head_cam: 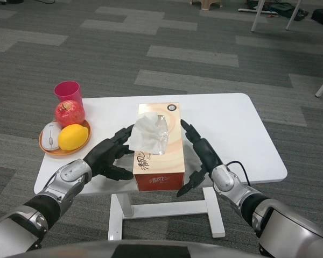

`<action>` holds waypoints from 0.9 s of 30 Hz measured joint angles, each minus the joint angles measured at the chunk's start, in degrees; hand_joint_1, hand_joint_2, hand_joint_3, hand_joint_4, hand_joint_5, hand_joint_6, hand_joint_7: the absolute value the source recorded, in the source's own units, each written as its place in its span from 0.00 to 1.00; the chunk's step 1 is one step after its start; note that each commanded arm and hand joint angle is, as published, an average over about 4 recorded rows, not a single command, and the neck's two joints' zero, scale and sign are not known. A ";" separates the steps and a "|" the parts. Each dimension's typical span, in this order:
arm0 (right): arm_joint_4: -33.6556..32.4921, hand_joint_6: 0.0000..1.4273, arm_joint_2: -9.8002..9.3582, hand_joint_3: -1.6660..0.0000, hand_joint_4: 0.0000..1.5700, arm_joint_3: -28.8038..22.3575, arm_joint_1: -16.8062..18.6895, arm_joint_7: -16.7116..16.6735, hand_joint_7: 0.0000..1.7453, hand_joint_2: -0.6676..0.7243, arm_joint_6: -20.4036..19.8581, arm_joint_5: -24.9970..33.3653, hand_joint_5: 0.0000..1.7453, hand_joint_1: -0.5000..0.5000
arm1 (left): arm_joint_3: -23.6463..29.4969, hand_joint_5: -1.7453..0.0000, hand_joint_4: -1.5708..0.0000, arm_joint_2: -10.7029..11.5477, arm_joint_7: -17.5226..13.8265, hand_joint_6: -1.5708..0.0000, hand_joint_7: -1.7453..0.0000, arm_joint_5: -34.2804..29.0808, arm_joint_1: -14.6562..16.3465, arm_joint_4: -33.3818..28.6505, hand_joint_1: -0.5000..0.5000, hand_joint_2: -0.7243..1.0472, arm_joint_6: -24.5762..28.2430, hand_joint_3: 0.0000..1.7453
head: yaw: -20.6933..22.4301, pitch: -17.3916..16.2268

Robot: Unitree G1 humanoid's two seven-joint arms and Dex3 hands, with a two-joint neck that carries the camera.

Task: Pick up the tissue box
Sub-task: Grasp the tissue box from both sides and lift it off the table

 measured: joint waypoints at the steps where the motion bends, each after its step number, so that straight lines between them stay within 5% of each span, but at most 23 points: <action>1: -0.08 0.00 0.00 0.86 0.00 0.00 0.00 -0.08 0.04 0.64 0.00 0.00 0.00 0.08 | 0.09 0.47 1.00 -0.01 0.00 1.00 1.00 0.00 0.03 -0.03 1.00 1.00 0.00 0.09 | 0.00 0.02; 27: -5.60 0.02 -0.57 0.86 0.10 -0.88 -0.01 -1.73 0.04 0.55 0.07 0.17 0.00 0.08 | 4.26 0.50 1.00 0.35 0.33 1.00 1.00 -1.61 3.16 -10.17 1.00 1.00 1.63 0.06 | 0.66 0.73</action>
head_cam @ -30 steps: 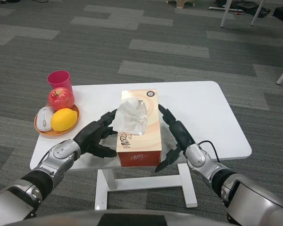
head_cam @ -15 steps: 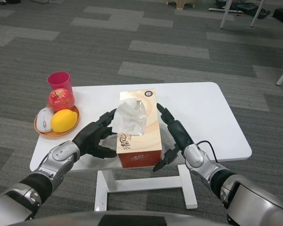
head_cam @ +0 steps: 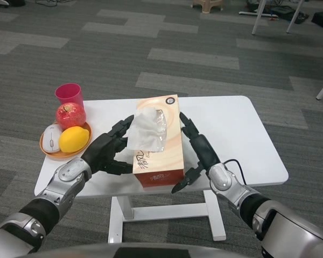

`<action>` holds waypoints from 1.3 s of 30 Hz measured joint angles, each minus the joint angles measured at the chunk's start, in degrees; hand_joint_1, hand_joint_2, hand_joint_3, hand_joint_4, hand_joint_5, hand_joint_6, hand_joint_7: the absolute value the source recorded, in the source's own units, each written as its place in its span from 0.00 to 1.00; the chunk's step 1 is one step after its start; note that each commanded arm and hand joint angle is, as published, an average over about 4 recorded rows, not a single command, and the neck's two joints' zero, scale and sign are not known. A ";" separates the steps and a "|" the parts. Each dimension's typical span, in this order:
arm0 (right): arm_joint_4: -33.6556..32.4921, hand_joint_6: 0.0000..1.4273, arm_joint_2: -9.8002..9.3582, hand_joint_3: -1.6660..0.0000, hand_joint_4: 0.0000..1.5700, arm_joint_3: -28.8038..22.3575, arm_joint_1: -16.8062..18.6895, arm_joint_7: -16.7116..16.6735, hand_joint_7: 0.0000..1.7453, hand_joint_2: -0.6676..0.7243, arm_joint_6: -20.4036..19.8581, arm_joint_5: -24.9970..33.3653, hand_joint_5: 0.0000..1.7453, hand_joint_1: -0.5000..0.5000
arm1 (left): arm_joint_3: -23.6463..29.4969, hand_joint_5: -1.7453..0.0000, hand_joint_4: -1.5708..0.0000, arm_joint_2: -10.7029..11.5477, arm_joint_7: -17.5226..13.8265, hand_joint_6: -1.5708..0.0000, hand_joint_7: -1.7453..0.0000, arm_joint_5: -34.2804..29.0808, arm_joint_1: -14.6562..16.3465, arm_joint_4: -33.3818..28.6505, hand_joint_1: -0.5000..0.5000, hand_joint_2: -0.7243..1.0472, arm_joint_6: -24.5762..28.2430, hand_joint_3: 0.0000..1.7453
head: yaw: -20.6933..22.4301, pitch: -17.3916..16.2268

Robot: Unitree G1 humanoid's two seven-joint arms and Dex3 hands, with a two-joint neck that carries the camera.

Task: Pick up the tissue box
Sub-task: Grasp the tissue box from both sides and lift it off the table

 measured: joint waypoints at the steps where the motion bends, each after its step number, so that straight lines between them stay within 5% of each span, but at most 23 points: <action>1: -0.03 0.02 -0.01 0.86 0.10 -0.01 0.00 -0.06 0.04 0.55 0.00 0.01 0.00 0.08 | 0.14 0.50 1.00 0.04 0.00 1.00 1.00 -0.15 0.09 -0.49 1.00 1.00 0.11 0.05 | 0.01 0.03; 28: -6.32 0.02 -1.95 0.86 0.13 -1.02 0.00 -1.18 0.04 0.50 0.00 0.24 0.00 0.04 | 2.21 0.47 1.00 3.16 0.29 1.00 1.00 -2.31 1.44 -12.73 1.00 1.00 4.69 0.07 | 0.37 0.57; 32: -6.77 0.02 -1.96 0.86 0.13 -1.11 0.00 -1.24 0.04 0.50 0.00 0.29 0.00 0.04 | 2.36 0.53 1.00 3.62 0.37 1.00 1.00 -2.32 1.55 -13.71 1.00 1.00 5.19 0.05 | 0.36 0.60; 39: -6.95 0.02 -1.97 0.86 0.13 -1.18 0.00 -1.36 0.04 0.50 0.00 0.37 0.00 0.04 | 2.37 0.47 1.00 4.07 0.38 1.00 1.00 -2.32 1.60 -14.57 1.00 1.00 5.38 0.05 | 0.36 0.60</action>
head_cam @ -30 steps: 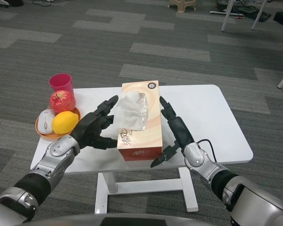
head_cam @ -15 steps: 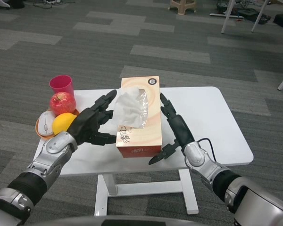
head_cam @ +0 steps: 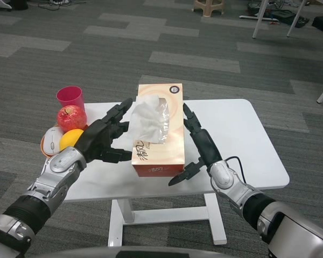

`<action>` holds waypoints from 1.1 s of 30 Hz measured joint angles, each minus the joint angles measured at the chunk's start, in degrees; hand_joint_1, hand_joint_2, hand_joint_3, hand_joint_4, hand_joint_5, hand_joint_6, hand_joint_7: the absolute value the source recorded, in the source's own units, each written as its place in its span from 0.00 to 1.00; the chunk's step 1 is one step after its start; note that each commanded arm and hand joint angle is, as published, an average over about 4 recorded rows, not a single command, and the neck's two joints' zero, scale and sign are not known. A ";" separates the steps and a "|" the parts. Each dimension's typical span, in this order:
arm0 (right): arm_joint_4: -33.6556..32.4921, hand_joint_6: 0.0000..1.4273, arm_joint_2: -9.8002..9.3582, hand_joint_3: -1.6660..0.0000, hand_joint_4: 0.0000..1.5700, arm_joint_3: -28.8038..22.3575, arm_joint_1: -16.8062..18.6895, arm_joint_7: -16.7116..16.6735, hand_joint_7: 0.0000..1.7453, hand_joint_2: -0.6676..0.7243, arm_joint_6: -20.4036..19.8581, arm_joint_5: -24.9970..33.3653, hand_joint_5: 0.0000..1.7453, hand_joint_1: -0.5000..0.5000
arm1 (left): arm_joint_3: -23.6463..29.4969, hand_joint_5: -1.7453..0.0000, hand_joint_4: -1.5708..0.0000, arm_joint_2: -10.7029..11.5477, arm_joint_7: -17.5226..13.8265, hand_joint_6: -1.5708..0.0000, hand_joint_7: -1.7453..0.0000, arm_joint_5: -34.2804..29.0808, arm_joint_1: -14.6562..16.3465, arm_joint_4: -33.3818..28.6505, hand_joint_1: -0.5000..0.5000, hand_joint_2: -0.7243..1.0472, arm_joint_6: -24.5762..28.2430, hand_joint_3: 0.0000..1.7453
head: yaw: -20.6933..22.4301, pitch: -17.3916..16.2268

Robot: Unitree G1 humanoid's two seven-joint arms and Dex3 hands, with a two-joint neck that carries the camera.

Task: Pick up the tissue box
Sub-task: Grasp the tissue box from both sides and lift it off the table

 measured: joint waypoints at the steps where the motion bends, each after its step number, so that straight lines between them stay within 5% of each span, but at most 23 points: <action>1: -0.03 0.02 0.00 0.86 0.13 0.00 0.00 0.00 0.04 0.50 0.00 0.00 0.00 0.04 | 0.00 0.49 1.00 0.02 0.00 1.00 1.00 0.00 0.00 -0.04 1.00 1.00 0.01 0.05 | 0.00 -0.04; 33: -2.19 0.02 -0.29 0.86 0.14 -0.50 0.00 -0.43 0.04 0.50 0.00 0.32 0.00 0.04 | 1.04 0.49 1.00 0.48 0.45 1.00 1.00 0.00 0.78 -3.06 1.00 1.00 0.14 0.06 | -0.22 -0.17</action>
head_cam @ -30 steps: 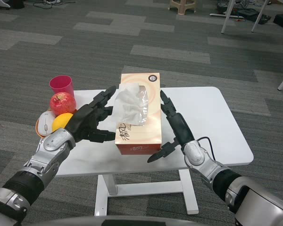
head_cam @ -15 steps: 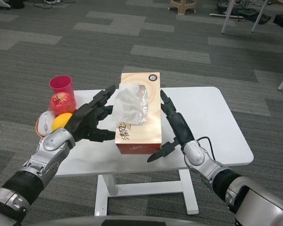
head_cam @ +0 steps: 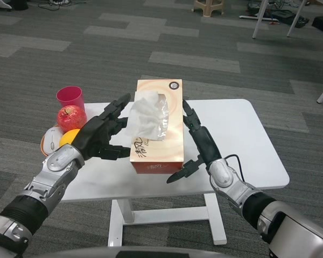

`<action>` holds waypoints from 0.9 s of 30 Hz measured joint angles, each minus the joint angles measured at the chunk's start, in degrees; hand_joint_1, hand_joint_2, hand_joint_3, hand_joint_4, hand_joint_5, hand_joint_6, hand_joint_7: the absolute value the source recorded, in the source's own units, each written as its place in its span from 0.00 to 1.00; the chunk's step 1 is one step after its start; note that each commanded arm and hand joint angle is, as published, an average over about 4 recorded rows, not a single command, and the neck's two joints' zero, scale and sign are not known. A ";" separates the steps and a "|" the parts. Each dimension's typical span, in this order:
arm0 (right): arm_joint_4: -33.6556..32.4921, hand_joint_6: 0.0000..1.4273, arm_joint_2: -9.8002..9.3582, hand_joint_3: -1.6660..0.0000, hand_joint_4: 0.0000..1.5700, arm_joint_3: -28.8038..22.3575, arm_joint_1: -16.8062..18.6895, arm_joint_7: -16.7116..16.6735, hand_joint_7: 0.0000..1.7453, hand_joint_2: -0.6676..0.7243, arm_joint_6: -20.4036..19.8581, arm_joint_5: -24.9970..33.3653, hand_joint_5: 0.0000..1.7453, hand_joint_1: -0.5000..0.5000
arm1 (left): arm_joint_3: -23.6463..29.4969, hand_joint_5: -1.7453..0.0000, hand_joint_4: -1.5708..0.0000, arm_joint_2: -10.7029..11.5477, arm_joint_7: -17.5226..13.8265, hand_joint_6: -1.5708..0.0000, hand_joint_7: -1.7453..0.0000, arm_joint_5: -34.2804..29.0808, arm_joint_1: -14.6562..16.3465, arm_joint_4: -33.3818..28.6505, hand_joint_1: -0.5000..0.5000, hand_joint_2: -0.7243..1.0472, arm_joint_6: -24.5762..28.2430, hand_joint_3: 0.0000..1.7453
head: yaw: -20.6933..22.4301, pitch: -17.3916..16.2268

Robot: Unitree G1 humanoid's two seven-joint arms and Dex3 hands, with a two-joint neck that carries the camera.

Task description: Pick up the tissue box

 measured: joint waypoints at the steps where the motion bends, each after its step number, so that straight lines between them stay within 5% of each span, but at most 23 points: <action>1: -0.06 0.02 0.00 0.86 0.14 -0.03 0.00 0.00 0.04 0.51 0.00 0.00 0.00 0.04 | 0.03 0.47 1.00 0.00 0.01 1.00 1.00 0.00 0.03 -0.06 1.00 1.00 0.00 0.05 | 0.00 -0.02; 27: -0.34 0.02 -0.02 0.86 0.15 -0.23 0.00 0.00 0.04 0.50 0.00 0.00 0.00 0.04 | 0.14 0.47 1.00 0.09 0.11 1.00 1.00 -0.02 0.05 -0.20 1.00 1.00 0.00 0.09 | 0.26 0.11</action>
